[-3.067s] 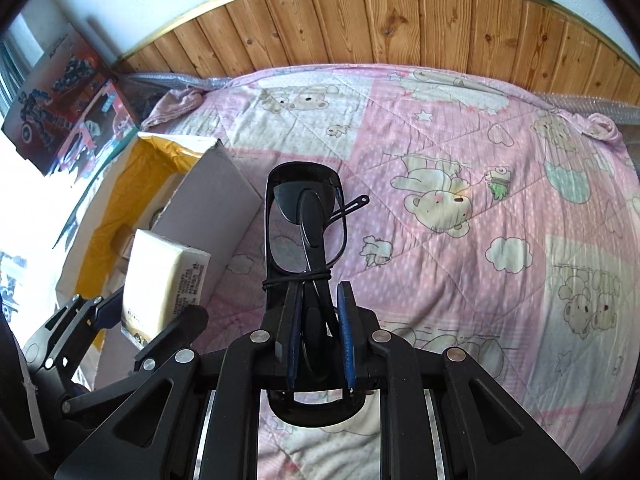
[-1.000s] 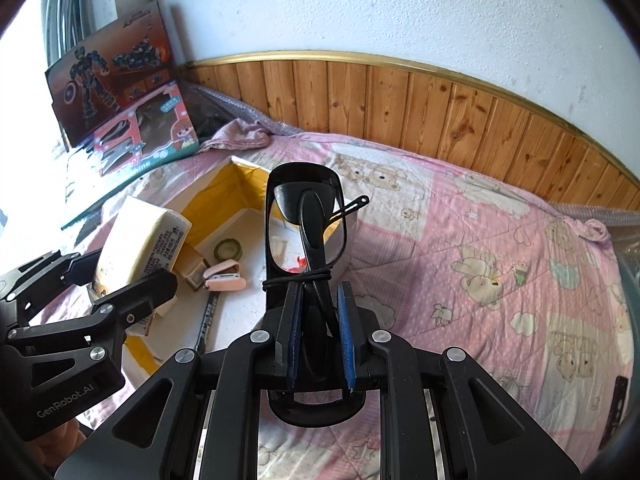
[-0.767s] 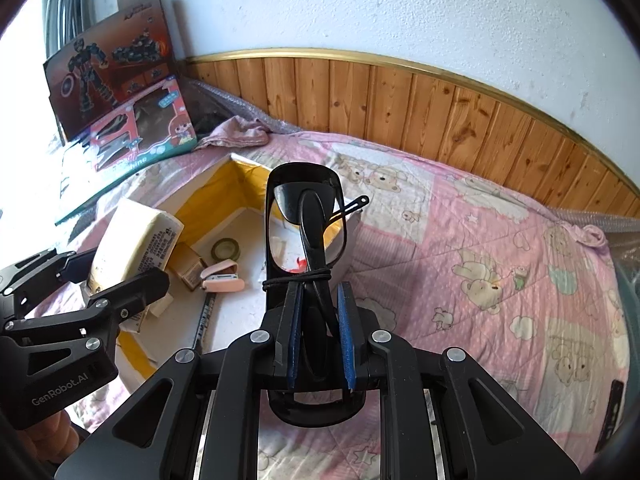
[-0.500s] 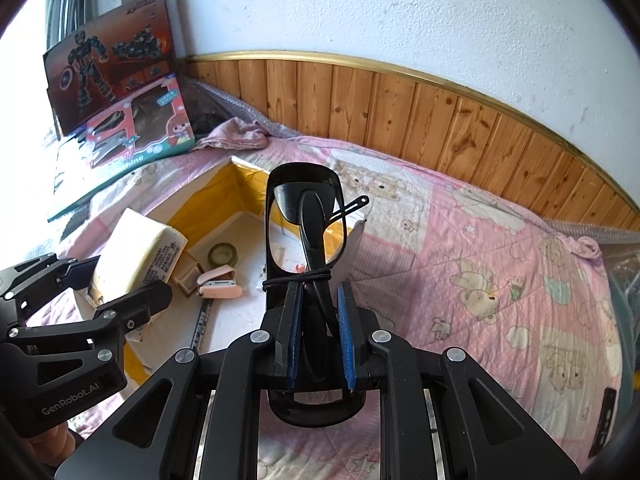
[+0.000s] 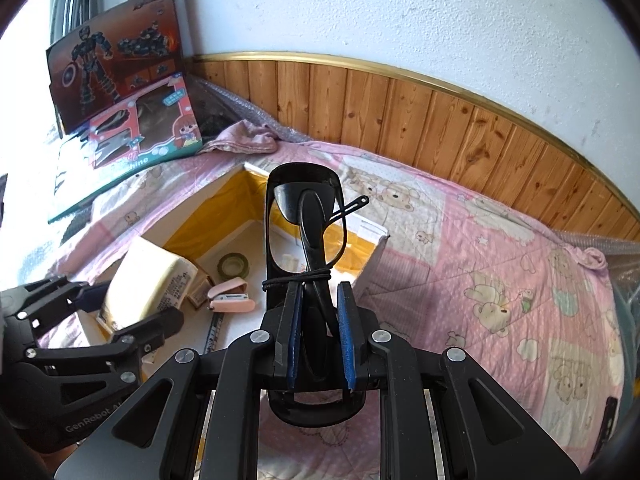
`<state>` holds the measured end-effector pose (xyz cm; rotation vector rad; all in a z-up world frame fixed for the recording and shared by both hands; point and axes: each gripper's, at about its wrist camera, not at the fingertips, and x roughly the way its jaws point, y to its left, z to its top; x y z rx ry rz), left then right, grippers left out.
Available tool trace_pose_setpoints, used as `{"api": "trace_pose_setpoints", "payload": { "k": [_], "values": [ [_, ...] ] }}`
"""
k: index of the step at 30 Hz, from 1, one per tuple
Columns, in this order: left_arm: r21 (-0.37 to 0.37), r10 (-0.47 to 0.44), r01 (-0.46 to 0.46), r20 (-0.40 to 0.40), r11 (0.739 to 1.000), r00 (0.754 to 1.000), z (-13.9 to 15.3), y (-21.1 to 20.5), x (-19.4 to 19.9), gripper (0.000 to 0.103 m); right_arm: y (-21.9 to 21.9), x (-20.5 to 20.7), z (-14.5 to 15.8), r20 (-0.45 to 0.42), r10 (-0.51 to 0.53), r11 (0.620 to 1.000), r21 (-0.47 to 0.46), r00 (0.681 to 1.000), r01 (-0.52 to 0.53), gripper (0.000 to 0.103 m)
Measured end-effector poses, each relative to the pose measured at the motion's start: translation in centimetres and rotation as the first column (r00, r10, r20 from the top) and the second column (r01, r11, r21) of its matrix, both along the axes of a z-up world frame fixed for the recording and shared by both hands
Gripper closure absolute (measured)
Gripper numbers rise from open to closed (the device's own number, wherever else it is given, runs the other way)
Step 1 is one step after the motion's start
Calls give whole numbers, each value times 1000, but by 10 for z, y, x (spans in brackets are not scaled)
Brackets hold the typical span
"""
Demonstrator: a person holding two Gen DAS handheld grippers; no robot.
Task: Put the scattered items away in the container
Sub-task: 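Carry the glasses in the right tool and tissue pack in the left tool over the box, then open the right tool to drop the glasses while the left tool releases the tissue pack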
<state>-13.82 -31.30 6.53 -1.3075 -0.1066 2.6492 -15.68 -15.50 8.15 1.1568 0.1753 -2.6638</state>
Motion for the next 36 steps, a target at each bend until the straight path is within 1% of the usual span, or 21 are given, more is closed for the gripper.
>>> {"api": "trace_pose_setpoints", "payload": {
  "k": [4,6,11,17,19,22,30,32,34,35,36],
  "values": [
    [38,10,-11,42,999,999,-6,-3,-5,51,-2,-14,-1,59,42,992,-120,997,-35,85],
    [48,12,-15,56,999,998,-9,-3,-7,51,-3,-22,-4,88,59,986,-158,994,-45,85],
    [58,-1,-4,86,998,996,-15,1,-9,51,-9,-43,-14,133,68,985,-167,989,-45,85],
    [33,-3,-1,115,999,993,-24,10,-15,51,-9,-77,-34,222,75,978,-207,972,-29,85],
    [12,-7,5,111,1000,994,-25,15,-16,51,-13,-88,-38,246,81,978,-207,966,-29,85],
    [0,-14,14,104,1000,994,-25,21,-18,51,-21,-103,-42,267,89,981,-190,960,-39,85],
    [-7,7,-6,104,1000,995,-28,18,-25,51,-41,-135,-55,306,100,989,-134,947,-61,85],
    [-2,14,-14,104,1000,994,-29,17,-27,51,-47,-140,-58,303,108,990,-116,947,-75,85],
    [7,19,-20,107,1000,994,-29,15,-28,51,-51,-144,-59,277,112,991,-96,954,-89,85],
    [13,24,-25,107,1000,994,-29,14,-28,50,-53,-145,-58,264,116,992,-87,958,-96,82],
    [23,28,-30,111,999,993,-29,12,-29,50,-53,-147,-58,257,113,992,-76,960,-97,69]
  ]
}}
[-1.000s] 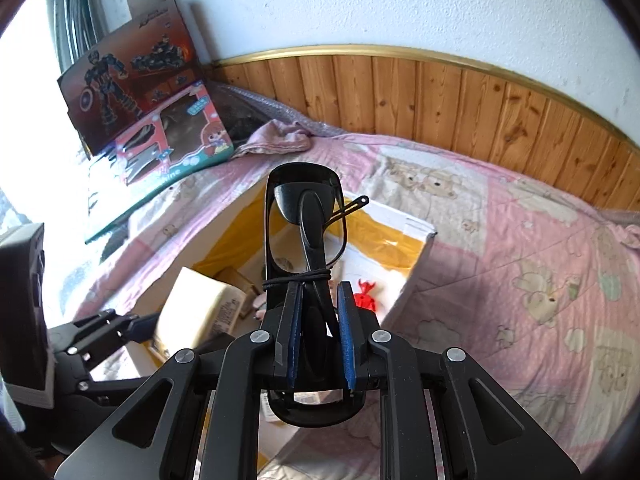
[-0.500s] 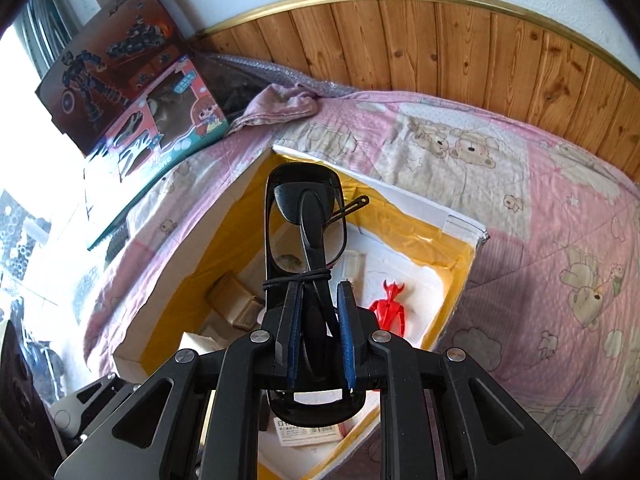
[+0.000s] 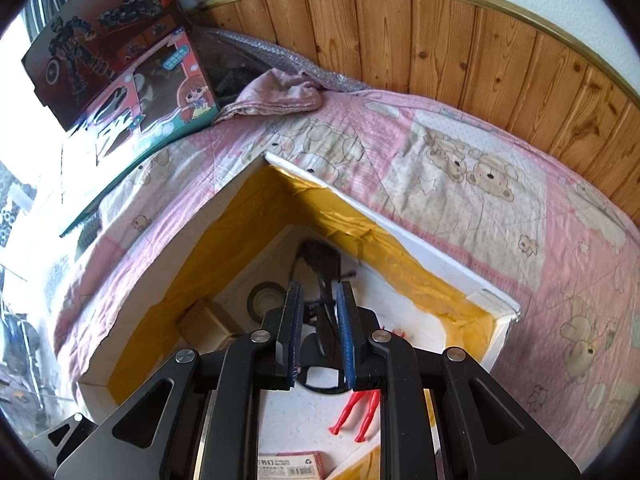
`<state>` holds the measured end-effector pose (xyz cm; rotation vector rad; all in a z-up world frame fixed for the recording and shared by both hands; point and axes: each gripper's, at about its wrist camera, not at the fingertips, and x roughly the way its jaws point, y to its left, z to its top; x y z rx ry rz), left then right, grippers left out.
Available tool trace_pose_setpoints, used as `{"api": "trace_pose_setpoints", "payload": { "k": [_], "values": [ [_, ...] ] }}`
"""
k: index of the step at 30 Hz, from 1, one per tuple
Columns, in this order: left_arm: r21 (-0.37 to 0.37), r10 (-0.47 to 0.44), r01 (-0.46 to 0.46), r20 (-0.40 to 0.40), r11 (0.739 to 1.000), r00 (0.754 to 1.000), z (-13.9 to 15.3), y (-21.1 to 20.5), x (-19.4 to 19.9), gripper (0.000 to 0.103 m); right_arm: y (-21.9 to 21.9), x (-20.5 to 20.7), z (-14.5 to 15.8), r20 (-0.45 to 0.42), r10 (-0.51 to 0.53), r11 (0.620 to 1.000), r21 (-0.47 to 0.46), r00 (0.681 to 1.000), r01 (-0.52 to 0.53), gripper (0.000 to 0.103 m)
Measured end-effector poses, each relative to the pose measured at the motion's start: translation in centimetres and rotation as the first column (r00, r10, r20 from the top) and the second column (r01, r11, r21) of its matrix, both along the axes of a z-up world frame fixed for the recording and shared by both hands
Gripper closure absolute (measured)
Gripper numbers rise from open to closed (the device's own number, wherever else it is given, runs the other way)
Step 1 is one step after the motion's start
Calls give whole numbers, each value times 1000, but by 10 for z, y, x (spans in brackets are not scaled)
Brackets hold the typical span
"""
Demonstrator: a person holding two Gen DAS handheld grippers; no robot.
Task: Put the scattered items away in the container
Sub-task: 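Open the right tool to drop the glasses while the left tool releases the tissue pack, then withdraw both open tools up from the box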
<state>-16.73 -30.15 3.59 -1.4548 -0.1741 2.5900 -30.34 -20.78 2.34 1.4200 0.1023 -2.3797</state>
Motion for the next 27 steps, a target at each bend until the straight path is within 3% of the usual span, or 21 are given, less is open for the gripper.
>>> {"api": "trace_pose_setpoints", "payload": {
  "k": [2,4,9,15,21,27],
  "values": [
    [45,5,-6,26,999,1000,-2,-7,-4,46,6,1,4,-16,-24,1000,8,1000,24,62],
    [87,20,-24,52,996,998,-4,-15,-5,44,13,7,12,-16,-29,1000,-3,999,29,62],
    [95,92,-91,-14,991,996,12,-38,0,44,26,43,35,-33,-7,1000,-18,999,6,62],
    [46,73,-69,-75,997,995,24,-29,22,44,22,103,47,-77,94,991,102,993,-86,62],
    [57,53,-45,-141,997,989,41,-18,51,44,27,153,46,-78,146,976,174,986,-130,61],
    [52,33,-23,-204,998,978,51,-11,84,44,23,201,39,-77,198,939,302,977,-167,52]
  ]
}}
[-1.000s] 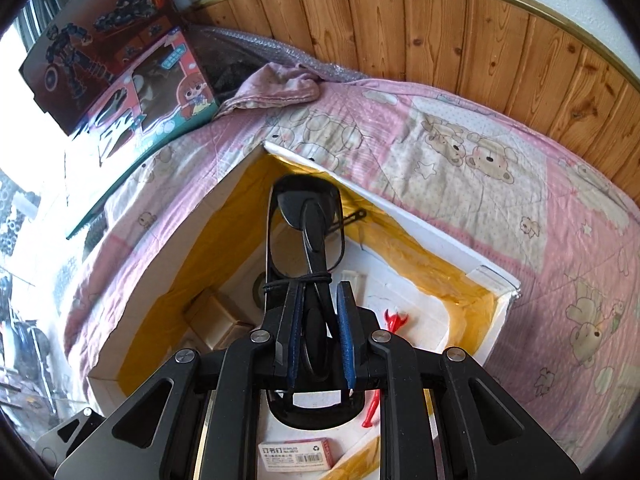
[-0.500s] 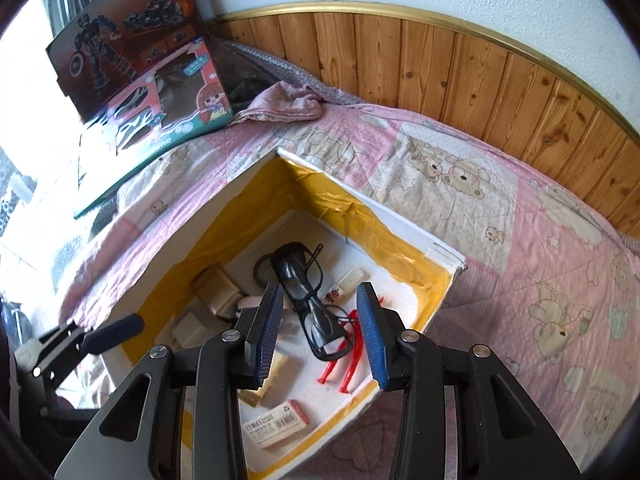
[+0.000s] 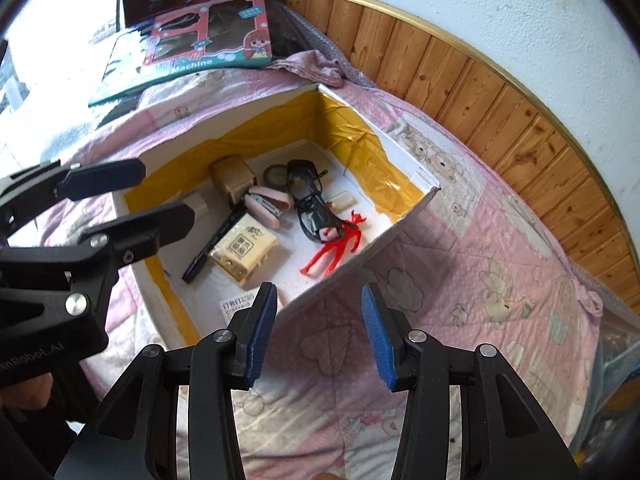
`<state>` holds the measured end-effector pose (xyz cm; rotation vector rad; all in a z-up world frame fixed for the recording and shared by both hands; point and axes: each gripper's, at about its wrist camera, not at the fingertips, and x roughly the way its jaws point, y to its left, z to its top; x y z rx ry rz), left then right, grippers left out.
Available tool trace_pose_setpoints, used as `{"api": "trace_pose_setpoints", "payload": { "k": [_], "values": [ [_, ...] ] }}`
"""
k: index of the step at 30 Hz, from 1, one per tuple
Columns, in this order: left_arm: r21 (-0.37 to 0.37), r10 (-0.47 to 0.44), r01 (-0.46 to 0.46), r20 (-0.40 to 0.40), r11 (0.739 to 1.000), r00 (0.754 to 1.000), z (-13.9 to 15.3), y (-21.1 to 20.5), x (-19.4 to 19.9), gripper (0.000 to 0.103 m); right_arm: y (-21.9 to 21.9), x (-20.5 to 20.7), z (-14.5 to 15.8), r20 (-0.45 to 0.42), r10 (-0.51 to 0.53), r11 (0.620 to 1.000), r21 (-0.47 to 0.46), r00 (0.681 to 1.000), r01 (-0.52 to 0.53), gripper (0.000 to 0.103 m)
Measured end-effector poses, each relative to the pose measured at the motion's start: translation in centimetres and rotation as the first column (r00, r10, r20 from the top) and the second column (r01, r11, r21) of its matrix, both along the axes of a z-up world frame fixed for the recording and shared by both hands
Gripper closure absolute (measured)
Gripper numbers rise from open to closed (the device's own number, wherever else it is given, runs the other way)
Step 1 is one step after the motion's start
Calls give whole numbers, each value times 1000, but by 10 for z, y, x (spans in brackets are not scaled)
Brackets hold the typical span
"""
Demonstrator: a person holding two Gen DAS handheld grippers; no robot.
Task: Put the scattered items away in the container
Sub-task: 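Withdraw both open tools up from the box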
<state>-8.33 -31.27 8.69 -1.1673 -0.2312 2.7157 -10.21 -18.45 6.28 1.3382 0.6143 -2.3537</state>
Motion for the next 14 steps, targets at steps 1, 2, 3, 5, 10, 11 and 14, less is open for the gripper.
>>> {"api": "trace_pose_setpoints", "payload": {
  "k": [1,2,3,5,10,11,14],
  "values": [
    [8,-1,1,-3,1000,1000,0,0,5,44,0,7,-3,25,8,1000,2,1000,-8,52],
    [17,1,-1,-6,1000,1000,1,-1,9,44,2,12,-7,60,18,1000,-10,998,-18,51],
    [26,6,-6,-10,1000,1000,1,-2,13,44,3,17,-10,91,25,999,-23,996,-23,51],
    [35,12,-11,-22,999,1000,3,-5,20,44,5,26,-16,134,28,999,-40,991,-23,51],
    [59,28,-25,-40,998,999,6,-14,34,44,6,41,-14,146,32,996,-83,989,-20,52],
    [65,32,-29,-40,997,999,6,-15,36,44,4,44,-12,137,35,997,-77,990,-24,52],
    [80,44,-42,-34,996,998,5,-21,40,44,-4,48,-5,104,40,998,-56,994,-34,52]
  ]
}}
